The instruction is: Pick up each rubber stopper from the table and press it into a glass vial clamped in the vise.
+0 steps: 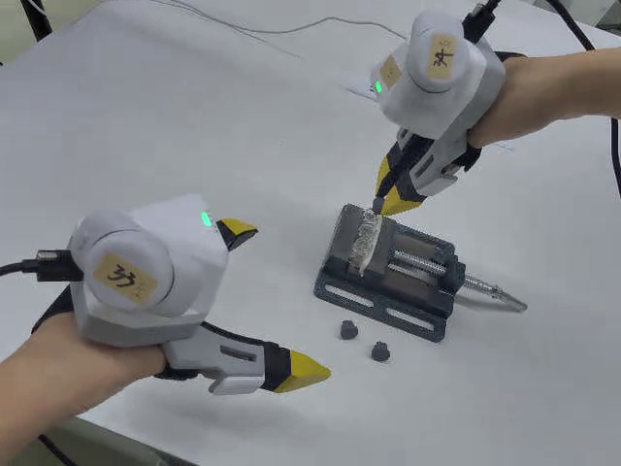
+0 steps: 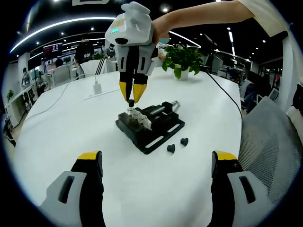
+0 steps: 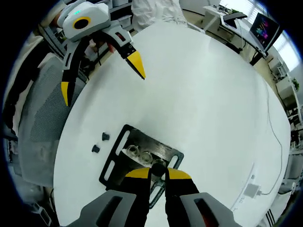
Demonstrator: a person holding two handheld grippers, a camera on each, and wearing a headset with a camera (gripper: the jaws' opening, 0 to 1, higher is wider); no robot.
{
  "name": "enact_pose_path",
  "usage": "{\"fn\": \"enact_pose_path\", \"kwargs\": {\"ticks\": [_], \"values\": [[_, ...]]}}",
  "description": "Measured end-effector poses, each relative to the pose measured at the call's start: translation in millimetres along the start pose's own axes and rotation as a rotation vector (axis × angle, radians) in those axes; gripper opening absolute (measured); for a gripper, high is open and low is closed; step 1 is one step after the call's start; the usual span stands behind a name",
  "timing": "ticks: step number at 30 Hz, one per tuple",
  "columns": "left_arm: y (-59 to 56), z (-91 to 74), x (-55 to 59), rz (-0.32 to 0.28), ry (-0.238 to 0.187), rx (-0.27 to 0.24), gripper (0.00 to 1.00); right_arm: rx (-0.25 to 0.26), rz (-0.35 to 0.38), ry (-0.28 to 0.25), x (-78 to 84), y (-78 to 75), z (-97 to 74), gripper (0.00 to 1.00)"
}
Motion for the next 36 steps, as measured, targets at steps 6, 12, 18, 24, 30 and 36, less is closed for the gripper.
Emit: {"fn": "enact_pose_path", "kwargs": {"ticks": [6,12,18,24,30,36], "values": [[-1.8,0.3,2.2,-0.009,0.002,-0.001,0.95,-0.008,0.008,0.004,1.8,-3.0,2.5,0.06],[-3.5,1.8,3.9,-0.015,0.004,0.002,0.94,-0.007,0.007,0.017,5.0,0.3,2.0,0.06],[-5.9,3.8,4.9,-0.022,0.006,0.008,0.94,-0.006,0.02,0.017,6.5,1.0,2.5,0.06],[-7.1,5.1,5.8,-0.026,0.007,0.008,0.94,-0.005,0.031,0.027,4.9,0.8,4.8,0.06],[-7.3,5.0,5.7,-0.027,0.004,0.007,0.94,0.002,0.048,0.005,8.2,-0.6,2.6,0.06],[-8.5,6.0,6.0,-0.028,0.004,0.009,0.93,0.016,0.082,-0.037,8.8,3.3,1.4,0.06]]}}
Point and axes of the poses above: the centre of the closed fingertips' face, and the gripper's own axes: z roughly forward along the fingers, y roughly to its left, x roughly out of its underside, the point moved 7 cm from there along -z, roughly backward along the fingers, and after that the axes turned 9 degrees about -y, right-handed, at the moved point
